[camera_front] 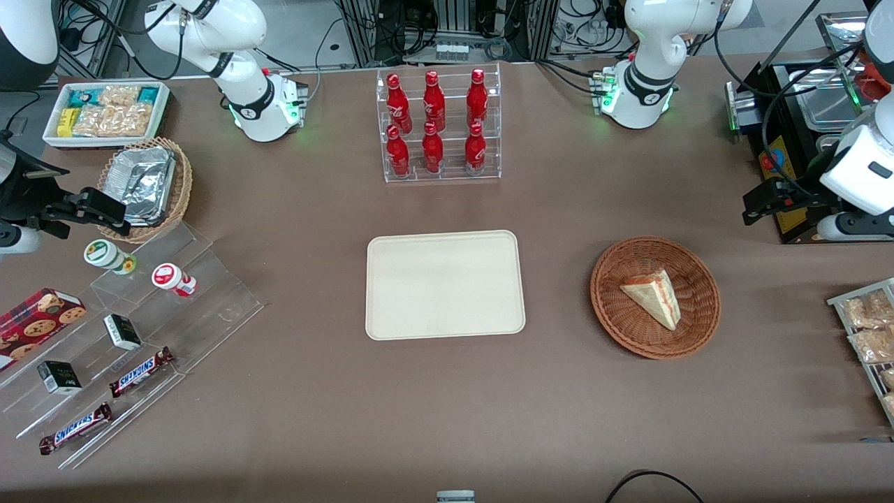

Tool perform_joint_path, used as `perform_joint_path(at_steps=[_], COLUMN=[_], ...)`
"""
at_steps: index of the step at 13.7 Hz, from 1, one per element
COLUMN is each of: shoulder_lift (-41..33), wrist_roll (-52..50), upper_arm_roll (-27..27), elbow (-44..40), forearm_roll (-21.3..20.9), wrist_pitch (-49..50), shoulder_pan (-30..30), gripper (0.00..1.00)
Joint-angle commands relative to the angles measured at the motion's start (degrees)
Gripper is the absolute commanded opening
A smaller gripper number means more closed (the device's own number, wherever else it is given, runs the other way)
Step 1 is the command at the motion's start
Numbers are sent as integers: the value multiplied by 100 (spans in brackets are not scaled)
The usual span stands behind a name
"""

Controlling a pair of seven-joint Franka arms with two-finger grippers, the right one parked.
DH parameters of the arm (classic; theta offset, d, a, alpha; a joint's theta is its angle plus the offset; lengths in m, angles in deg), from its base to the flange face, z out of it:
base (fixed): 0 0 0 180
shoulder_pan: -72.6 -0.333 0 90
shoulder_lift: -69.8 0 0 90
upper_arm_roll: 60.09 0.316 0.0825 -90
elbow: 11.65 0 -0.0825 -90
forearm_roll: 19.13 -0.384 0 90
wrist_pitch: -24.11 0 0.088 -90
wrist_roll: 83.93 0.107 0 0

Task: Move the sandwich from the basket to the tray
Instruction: 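Move the left gripper down over the wrapped sandwich in the wicker basket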

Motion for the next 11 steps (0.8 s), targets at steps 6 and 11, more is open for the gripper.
perform_joint_path(at_steps=[6, 11], shoulder_lift=[73, 117], wrist_roll=[-113, -559], upper_arm_roll=[9, -104], elbow=[-96, 903], forearm_roll=[-11, -11], wrist_pitch=[114, -840], shoulder_pan=[15, 50], gripper=[100, 100])
